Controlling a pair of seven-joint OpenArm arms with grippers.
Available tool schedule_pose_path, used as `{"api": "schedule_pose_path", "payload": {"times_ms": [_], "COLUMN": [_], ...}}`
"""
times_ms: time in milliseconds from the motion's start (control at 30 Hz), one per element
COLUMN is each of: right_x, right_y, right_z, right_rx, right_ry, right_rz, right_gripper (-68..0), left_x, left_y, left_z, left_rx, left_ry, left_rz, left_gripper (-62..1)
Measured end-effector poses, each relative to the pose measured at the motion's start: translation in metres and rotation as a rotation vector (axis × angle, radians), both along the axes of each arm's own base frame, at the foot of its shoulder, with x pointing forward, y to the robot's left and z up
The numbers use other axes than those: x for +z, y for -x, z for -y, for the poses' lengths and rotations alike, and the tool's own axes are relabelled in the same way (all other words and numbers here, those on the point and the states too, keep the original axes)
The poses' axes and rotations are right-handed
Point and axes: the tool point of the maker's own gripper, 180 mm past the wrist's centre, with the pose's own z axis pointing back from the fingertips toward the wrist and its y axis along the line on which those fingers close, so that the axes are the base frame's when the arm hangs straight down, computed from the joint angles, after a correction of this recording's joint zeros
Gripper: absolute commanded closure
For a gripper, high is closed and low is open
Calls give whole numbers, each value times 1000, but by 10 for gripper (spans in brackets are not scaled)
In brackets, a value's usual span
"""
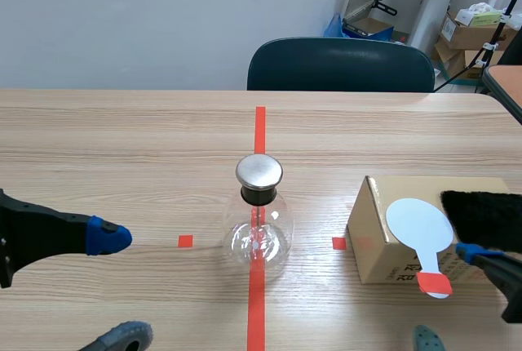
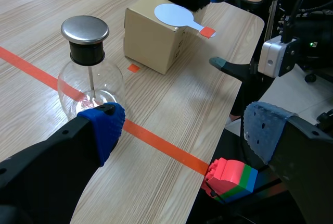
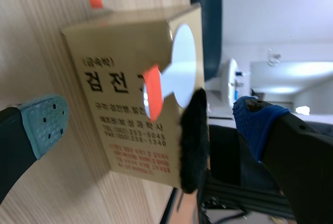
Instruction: Do the electroscope experiment
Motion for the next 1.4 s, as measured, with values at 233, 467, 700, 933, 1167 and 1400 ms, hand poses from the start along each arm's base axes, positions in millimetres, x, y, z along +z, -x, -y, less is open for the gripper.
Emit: {"api": "schedule_pose_path", "payload": {"times_ms": [233,467,700,933,1167,1400], "right_x": [11,11,7,6,7,7], "right_y": [-17,-22,-19,-21,-20,-19], "right_z": [9,-7,-11,-4,-6,-11], "right_rx": [-43,-12,-25,-60,-52,-22], "right_ry": [26,31,41,56,58,53], "right_rz": [81,93,78,75,77,80], "right_gripper": [-679,-679,-679,-679,-679,-398], "left_x": [1,-1,-5,-9,-11,-11], "left_y": [-1,1,3,7,8,8], "left_z": [0,0,0,0,0,0], "left_rx": [10,-7,-28,-59,-72,-72], "left_ry": [13,-12,-41,-82,-100,-100], "left_rz": [-8,8,27,52,63,63], "left_gripper": [-495,-495,-495,-495,-495,-495]}}
